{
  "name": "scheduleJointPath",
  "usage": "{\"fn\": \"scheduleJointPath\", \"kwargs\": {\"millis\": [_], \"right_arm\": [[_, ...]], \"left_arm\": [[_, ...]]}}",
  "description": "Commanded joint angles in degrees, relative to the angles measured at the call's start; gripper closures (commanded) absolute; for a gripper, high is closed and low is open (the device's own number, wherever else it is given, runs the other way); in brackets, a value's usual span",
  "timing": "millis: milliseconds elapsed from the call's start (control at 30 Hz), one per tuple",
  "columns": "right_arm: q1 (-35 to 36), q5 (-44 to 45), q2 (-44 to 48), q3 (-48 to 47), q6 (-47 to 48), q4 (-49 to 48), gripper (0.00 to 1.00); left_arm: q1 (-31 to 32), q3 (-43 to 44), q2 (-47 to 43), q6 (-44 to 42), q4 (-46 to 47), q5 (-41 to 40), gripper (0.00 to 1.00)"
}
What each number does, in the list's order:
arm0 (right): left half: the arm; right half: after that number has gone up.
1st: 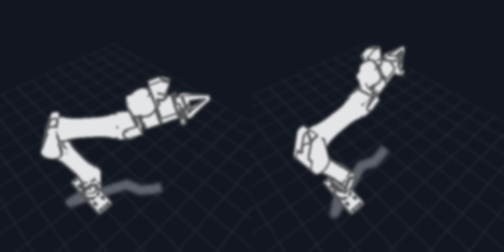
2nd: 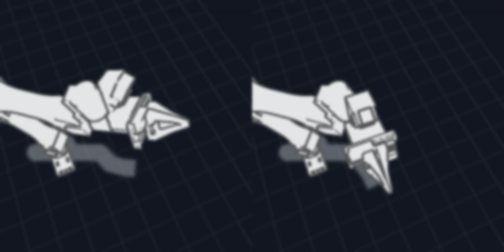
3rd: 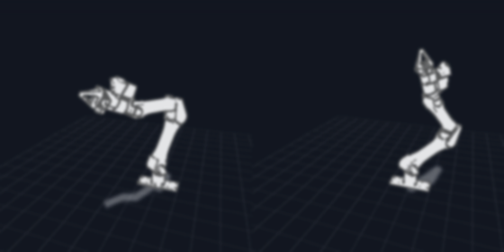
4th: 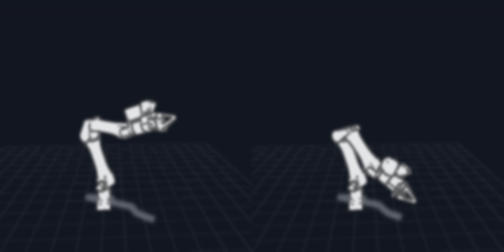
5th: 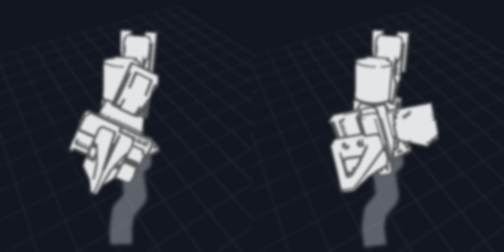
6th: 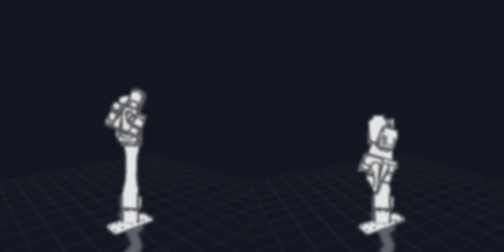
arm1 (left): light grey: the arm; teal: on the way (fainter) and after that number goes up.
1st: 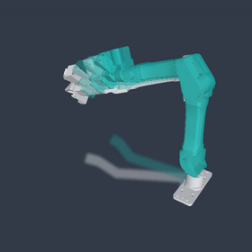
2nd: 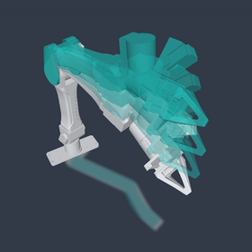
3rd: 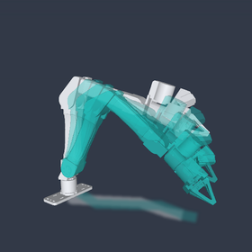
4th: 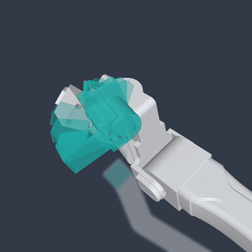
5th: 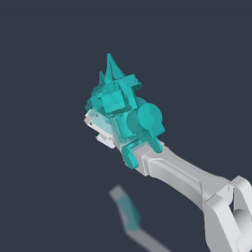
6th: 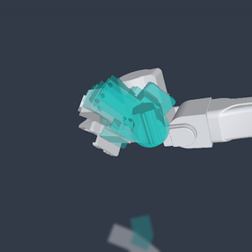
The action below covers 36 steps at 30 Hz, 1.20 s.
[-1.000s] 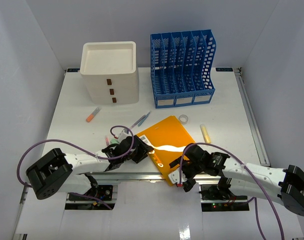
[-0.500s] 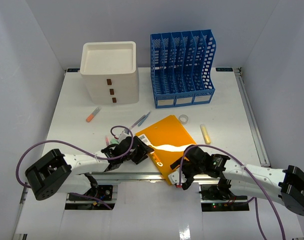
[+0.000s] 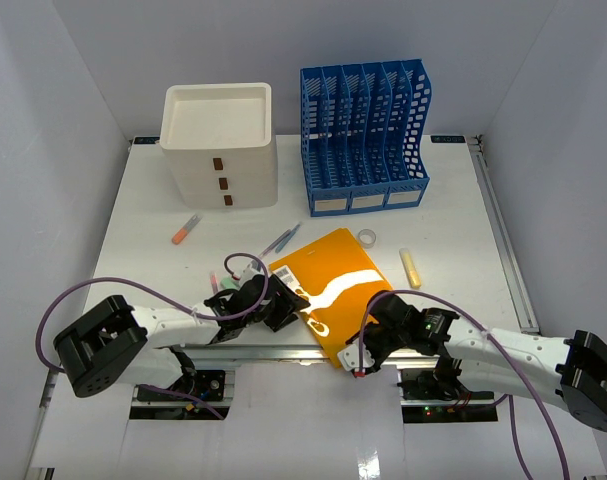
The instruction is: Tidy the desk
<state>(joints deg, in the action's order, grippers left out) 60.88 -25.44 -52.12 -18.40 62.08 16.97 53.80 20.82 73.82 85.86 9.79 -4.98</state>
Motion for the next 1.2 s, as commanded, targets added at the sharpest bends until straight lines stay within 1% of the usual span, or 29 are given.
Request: {"fn": "scheduleJointPath", "kwargs": {"millis": [0, 33, 100, 167, 267, 467, 633, 867, 1000, 1167], "right_arm": [[0.4, 1.1, 1.2, -1.5, 0.2, 0.0, 0.42], [0.5, 2.0, 2.0, -1.1, 0.7, -0.2, 0.35], [0.9, 4.6, 3.1, 0.1, 2.6, 0.0, 0.24], [1.2, 7.0, 3.7, 1.1, 4.3, 0.8, 0.19], [1.5, 10.1, 4.1, 2.1, 5.9, 0.4, 0.18], [2.3, 13.7, 3.1, 6.3, 7.7, -6.9, 0.19], [2.8, 14.5, 3.7, 7.5, 8.6, -9.3, 0.22], [3.2, 14.2, 5.0, 6.6, 7.7, -9.5, 0.37], [3.3, 13.8, 6.1, 5.7, 6.5, -8.1, 0.40], [3.2, 12.8, 7.4, 4.0, 5.5, -5.8, 0.41]], "left_arm": [[0.8, -1.3, -0.6, 1.7, 2.5, 1.2, 0.35], [0.9, -1.4, -0.8, 1.8, 2.6, 1.4, 0.35], [1.0, -1.7, -1.2, 1.9, 2.6, 1.5, 0.35], [1.1, -2.0, -2.0, 1.9, 2.5, 1.5, 0.35], [1.1, -2.6, -2.3, 2.1, 2.2, 1.3, 0.35], [1.4, -2.6, -1.8, 2.5, 2.2, 1.1, 0.35], [1.8, -1.6, -1.0, 2.3, 2.2, 1.0, 0.35], [2.5, -0.4, 0.2, 2.0, 2.2, 1.3, 0.35], [2.9, 0.3, 0.7, 1.8, 2.2, 1.4, 0.35], [3.2, 0.7, 0.9, 1.5, 2.3, 1.7, 0.35]]}}
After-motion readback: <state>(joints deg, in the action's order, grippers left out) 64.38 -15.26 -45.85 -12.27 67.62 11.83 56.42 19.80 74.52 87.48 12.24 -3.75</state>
